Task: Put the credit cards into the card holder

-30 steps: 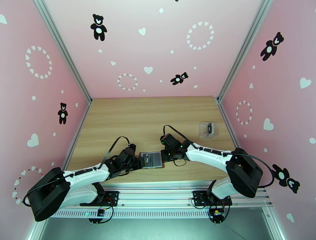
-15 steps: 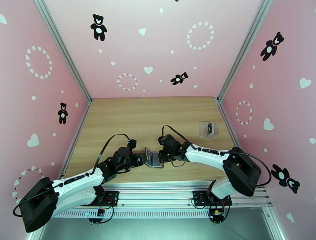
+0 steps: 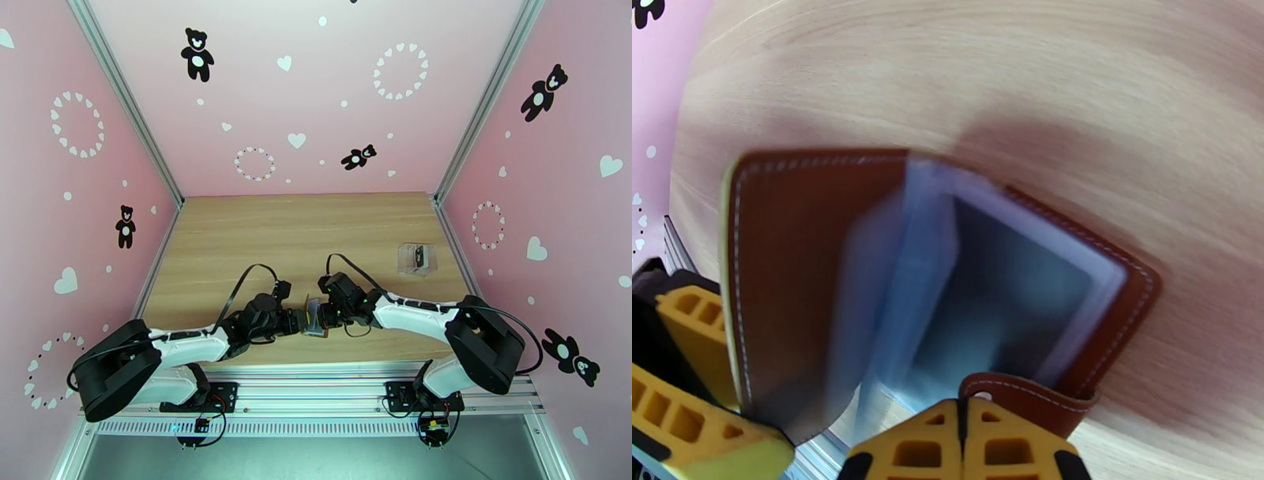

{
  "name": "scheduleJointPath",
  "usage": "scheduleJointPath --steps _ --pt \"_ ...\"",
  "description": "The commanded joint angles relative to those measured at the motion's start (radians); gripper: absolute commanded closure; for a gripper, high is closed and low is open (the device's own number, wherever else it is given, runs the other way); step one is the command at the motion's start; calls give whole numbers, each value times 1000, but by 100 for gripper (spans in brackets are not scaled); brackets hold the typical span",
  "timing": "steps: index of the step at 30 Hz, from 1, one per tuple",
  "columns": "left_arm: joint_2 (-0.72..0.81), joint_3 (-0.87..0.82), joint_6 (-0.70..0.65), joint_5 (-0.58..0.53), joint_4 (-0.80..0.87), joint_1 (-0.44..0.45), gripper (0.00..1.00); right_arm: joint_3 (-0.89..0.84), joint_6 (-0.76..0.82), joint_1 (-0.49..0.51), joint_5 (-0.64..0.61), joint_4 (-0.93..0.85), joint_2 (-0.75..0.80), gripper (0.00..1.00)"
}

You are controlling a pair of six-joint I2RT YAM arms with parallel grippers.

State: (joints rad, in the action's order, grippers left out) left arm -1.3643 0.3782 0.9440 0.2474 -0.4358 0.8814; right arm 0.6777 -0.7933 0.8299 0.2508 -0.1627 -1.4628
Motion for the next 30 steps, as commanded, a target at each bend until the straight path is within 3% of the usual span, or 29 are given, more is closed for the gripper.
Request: scheduleJointPath --steps 1,7,11,14,19,27,30 --pt "-58 43 -17 -5 5 24 76 -60 -13 -18 -28 -10 89 100" --pt "-122 83 -29 18 -35 42 78 -112 3 -70 -12 -31 163 100" --pt "-119 93 -43 34 -56 60 68 -130 13 -99 4 -27 175 100" --pt "-147 82 -29 114 -174 63 59 -146 21 -126 18 -8 175 100" --pt "-247 92 16 219 -372 80 57 -155 27 -161 51 25 161 100" --pt "-282 129 -20 158 -377 83 66 -149 28 -163 47 12 160 100" --pt "-290 171 -29 92 -249 81 74 -135 25 -163 26 -37 172 100"
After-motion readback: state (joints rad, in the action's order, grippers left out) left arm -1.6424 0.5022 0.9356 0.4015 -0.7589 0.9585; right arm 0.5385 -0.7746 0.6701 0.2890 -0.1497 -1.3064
